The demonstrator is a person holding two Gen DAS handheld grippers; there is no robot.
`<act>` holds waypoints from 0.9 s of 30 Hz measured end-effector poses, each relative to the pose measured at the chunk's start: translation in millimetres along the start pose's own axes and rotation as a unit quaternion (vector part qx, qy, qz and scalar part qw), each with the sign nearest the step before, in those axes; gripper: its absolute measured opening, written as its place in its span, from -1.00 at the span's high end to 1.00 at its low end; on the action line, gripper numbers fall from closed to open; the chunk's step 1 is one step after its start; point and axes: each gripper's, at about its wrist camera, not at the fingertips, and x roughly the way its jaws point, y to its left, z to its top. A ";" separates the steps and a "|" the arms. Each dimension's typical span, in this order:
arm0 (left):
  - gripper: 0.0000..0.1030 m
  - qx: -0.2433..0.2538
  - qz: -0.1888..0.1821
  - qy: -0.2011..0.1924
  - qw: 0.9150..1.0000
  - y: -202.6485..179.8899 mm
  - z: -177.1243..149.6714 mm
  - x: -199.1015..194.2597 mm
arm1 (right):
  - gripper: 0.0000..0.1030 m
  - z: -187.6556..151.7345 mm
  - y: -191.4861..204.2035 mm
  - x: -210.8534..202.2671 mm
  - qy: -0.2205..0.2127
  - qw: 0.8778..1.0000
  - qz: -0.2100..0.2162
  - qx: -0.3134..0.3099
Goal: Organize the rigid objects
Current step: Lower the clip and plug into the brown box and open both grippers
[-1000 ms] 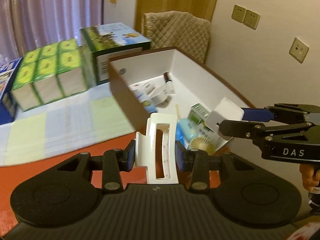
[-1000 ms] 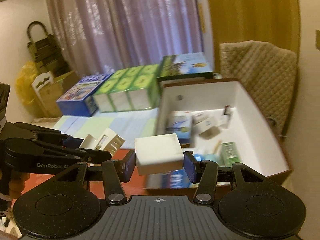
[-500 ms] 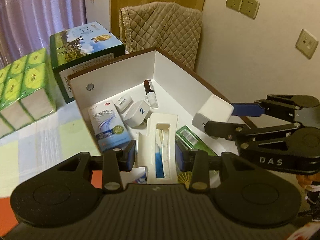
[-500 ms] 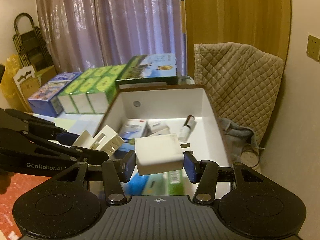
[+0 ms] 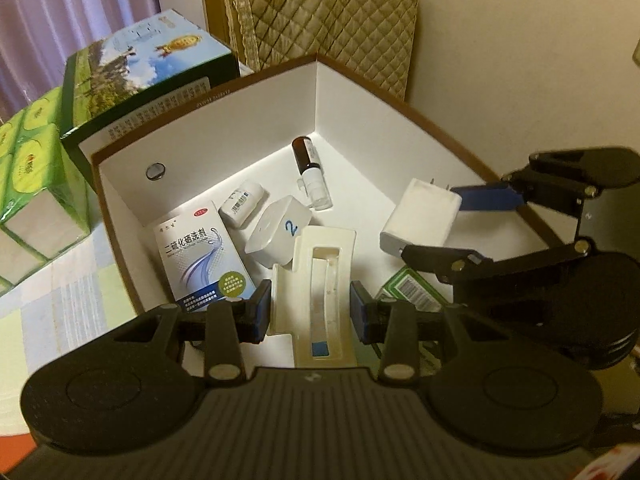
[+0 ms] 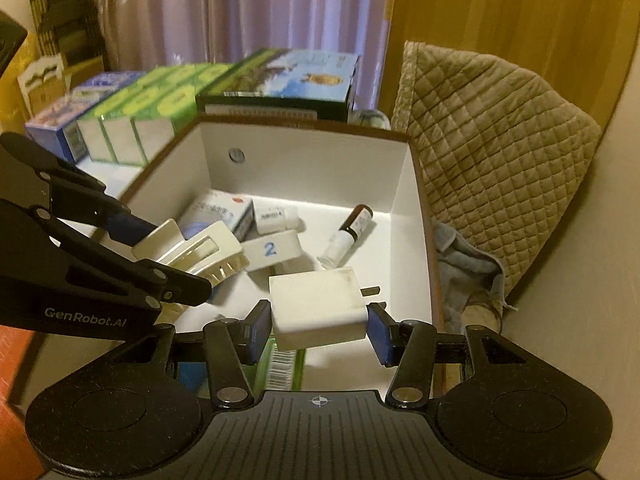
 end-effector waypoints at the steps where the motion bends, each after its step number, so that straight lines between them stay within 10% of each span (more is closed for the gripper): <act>1: 0.32 -0.001 0.001 0.004 1.000 0.7 0.8 3.7 | 0.07 1.1 -1.0 4.0 0.004 1.000 -0.001 -0.006; 27: 0.34 -0.012 0.003 0.015 1.000 8.6 16.3 35.7 | 0.00 19.3 -16.8 29.6 -0.021 0.998 -0.019 -0.050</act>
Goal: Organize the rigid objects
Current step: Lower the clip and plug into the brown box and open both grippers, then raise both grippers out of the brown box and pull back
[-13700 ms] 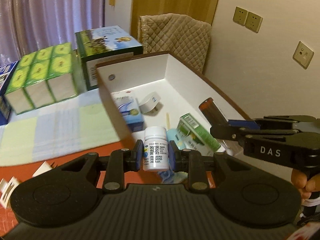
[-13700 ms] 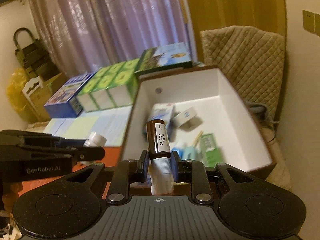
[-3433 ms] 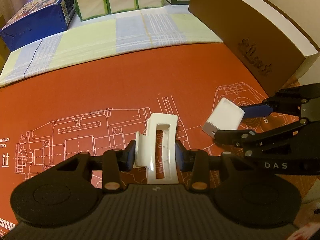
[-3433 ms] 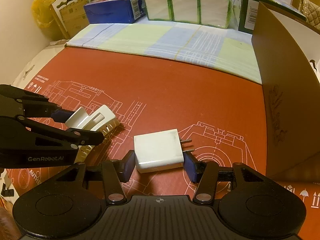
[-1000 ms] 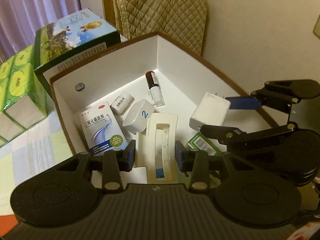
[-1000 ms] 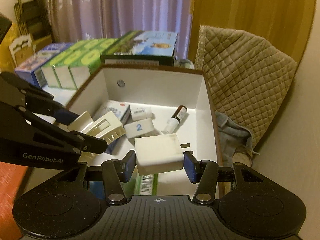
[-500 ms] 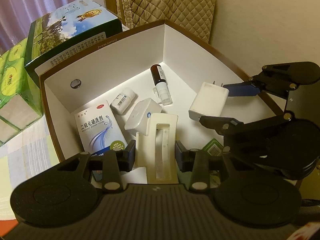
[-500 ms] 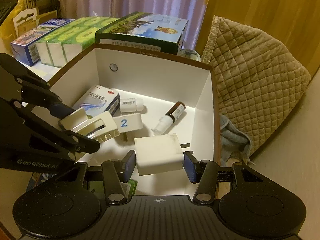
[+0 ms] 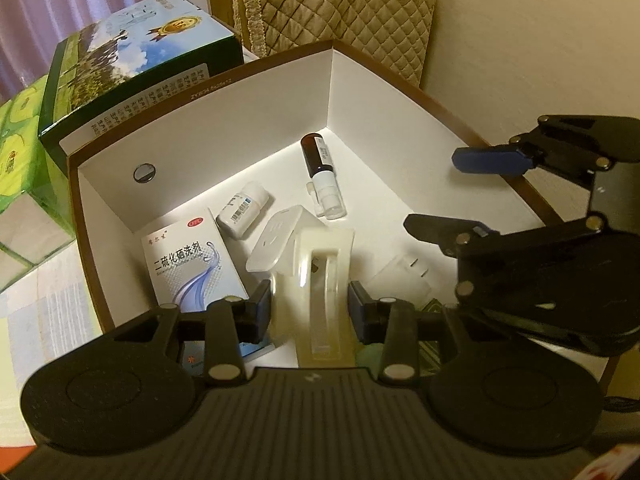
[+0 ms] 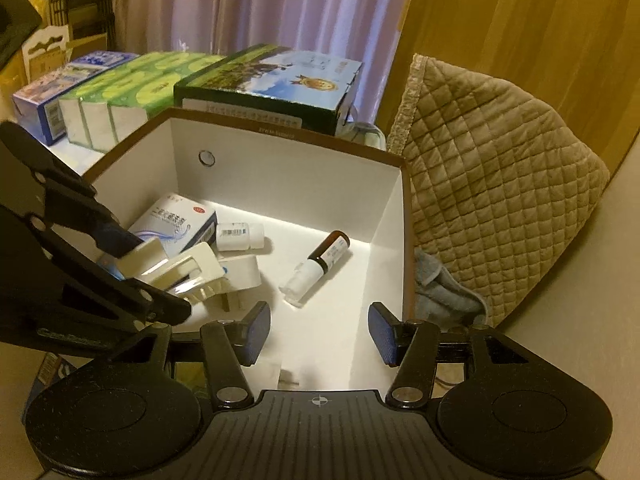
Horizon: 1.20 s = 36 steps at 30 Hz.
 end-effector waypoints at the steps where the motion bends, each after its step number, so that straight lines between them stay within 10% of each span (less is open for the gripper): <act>1: 0.35 0.000 -0.001 -0.001 1.000 -0.1 0.7 0.2 | -0.01 -0.3 -0.5 -1.4 -0.001 1.000 0.001 0.000; 22: 0.11 -0.012 0.009 -0.014 1.000 4.3 -7.7 -16.1 | -0.09 -11.5 2.2 -18.5 -0.002 1.000 0.007 0.022; 36: -0.38 -0.035 0.043 -0.096 0.994 5.2 -55.1 -99.5 | -0.10 -26.9 8.4 -67.4 -0.017 0.990 0.054 0.127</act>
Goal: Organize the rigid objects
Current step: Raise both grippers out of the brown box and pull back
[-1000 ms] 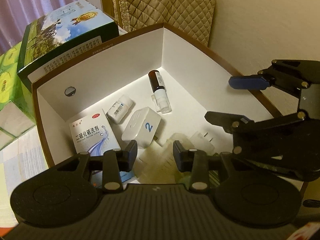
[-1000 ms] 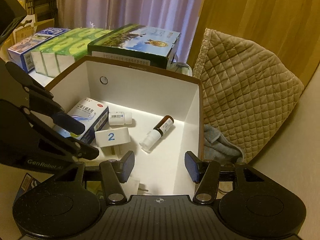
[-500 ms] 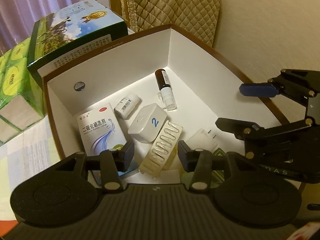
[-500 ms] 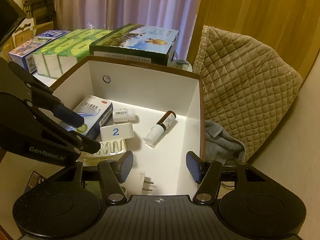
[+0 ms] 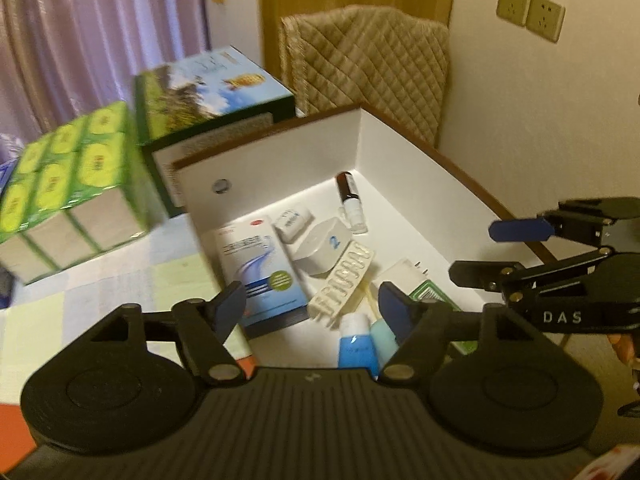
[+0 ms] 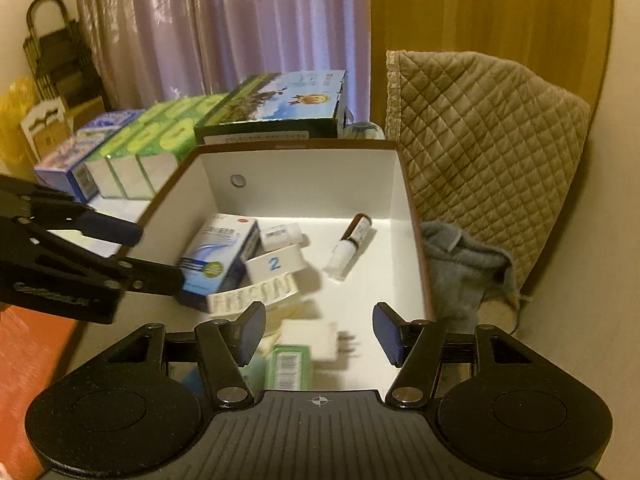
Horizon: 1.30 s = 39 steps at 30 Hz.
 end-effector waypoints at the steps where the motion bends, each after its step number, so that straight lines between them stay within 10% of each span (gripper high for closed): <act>1: -0.39 -0.003 0.006 -0.005 1.000 1.5 -4.9 -8.0 | -0.10 -1.7 1.7 -3.6 0.000 1.000 0.002 0.005; 17: -0.39 -0.076 0.054 -0.013 0.996 27.7 -89.4 -116.6 | -0.10 -46.8 39.0 -68.6 -0.008 0.996 0.021 0.086; 39: -0.37 -0.101 0.061 0.007 0.993 59.0 -232.9 -247.6 | -0.10 -143.3 196.8 -141.7 0.033 0.995 0.034 0.091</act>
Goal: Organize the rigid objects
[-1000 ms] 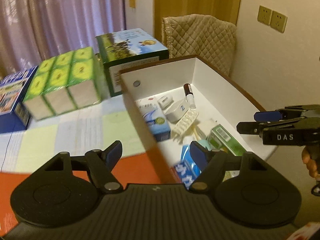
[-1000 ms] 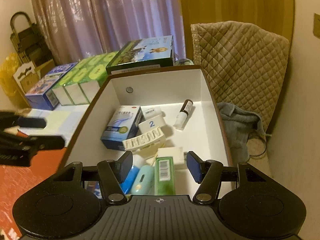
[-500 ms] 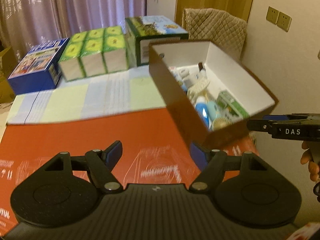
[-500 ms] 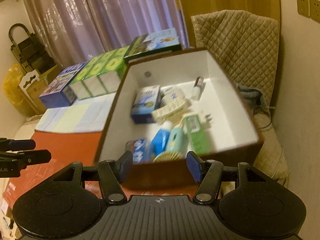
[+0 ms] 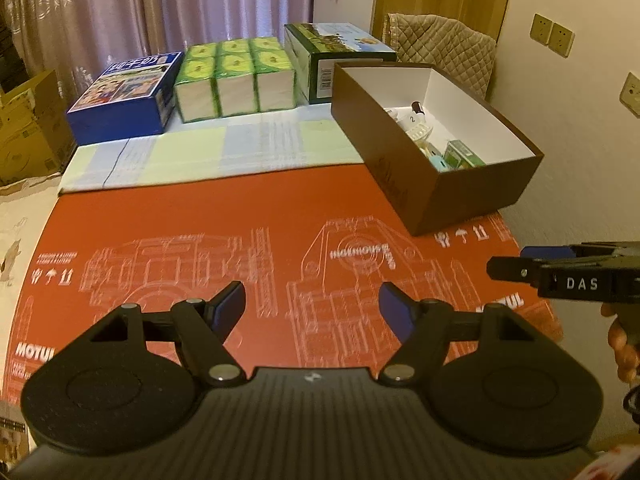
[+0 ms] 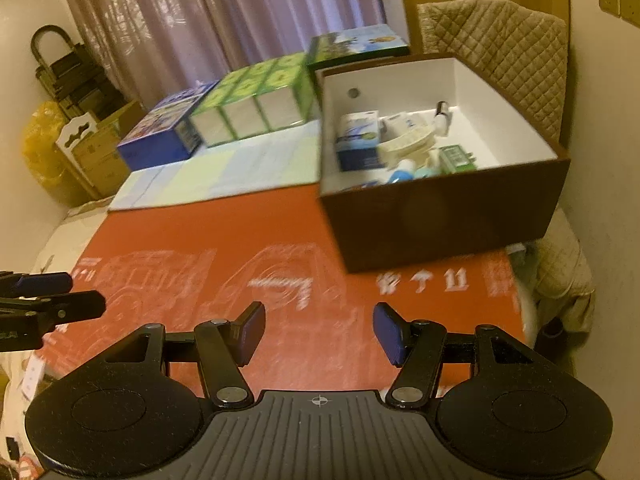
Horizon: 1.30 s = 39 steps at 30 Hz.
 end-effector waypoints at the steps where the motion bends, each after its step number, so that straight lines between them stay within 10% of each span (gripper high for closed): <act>1: -0.37 -0.001 -0.001 0.000 1.000 2.7 -5.4 -4.9 | -0.10 -5.3 7.0 -3.6 0.001 1.000 0.002 0.000; 17: -0.30 -0.021 -0.013 0.003 1.000 33.4 -86.1 -74.1 | -0.10 -91.4 91.8 -46.5 0.015 0.999 0.029 -0.014; 39: -0.30 -0.021 -0.015 0.007 1.000 35.7 -119.9 -98.4 | -0.11 -116.8 123.0 -61.6 0.017 0.999 0.032 -0.028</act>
